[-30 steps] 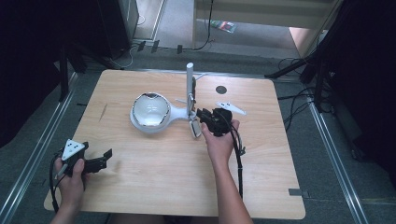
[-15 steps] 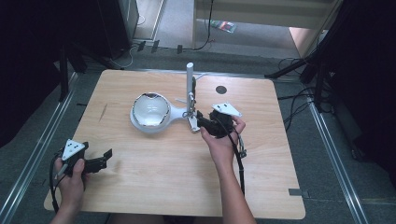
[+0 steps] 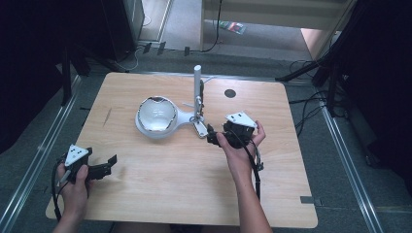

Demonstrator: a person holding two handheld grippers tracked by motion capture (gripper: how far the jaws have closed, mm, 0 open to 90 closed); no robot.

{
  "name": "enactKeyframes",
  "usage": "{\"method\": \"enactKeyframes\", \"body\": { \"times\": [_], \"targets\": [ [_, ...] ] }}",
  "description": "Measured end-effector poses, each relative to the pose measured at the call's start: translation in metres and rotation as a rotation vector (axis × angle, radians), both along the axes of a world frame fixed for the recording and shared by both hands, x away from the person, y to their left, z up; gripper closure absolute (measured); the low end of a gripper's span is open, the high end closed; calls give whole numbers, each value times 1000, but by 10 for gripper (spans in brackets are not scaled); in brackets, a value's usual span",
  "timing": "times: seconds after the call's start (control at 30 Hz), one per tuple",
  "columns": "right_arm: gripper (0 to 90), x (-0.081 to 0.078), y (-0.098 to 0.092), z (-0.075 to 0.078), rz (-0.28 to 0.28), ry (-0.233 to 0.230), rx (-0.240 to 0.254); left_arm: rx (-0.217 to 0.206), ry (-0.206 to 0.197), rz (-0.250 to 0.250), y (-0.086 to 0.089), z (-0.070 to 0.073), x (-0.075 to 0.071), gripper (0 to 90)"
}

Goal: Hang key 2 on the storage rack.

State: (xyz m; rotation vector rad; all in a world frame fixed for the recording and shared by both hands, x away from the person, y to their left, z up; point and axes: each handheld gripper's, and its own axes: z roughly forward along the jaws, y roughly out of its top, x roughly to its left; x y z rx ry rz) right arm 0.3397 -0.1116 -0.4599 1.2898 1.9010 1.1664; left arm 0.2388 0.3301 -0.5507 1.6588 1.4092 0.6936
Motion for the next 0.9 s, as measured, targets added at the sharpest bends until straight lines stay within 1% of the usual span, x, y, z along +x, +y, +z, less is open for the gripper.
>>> {"method": "enactKeyframes", "body": {
  "times": [0.13,0.33,0.5,0.6,0.73,0.9],
  "targets": [
    [0,-4,-7,-1,-1,-13,-6,6,1,-1,-1,0,0,14],
    [0,-9,-19,-8,-14,-1,-15,1,1,-1,0,0,0,14],
    [0,-14,-30,-11,-19,-3,-14,2,3,-1,0,0,0,14],
    [0,-17,-36,-15,-28,8,-14,0,1,0,0,0,0,14],
    [0,-21,-46,-18,-28,4,-18,1,3,-1,0,0,0,14],
    [0,-27,-60,-23,-43,8,-9,4,1,-1,0,0,0,14]
  ]
}}
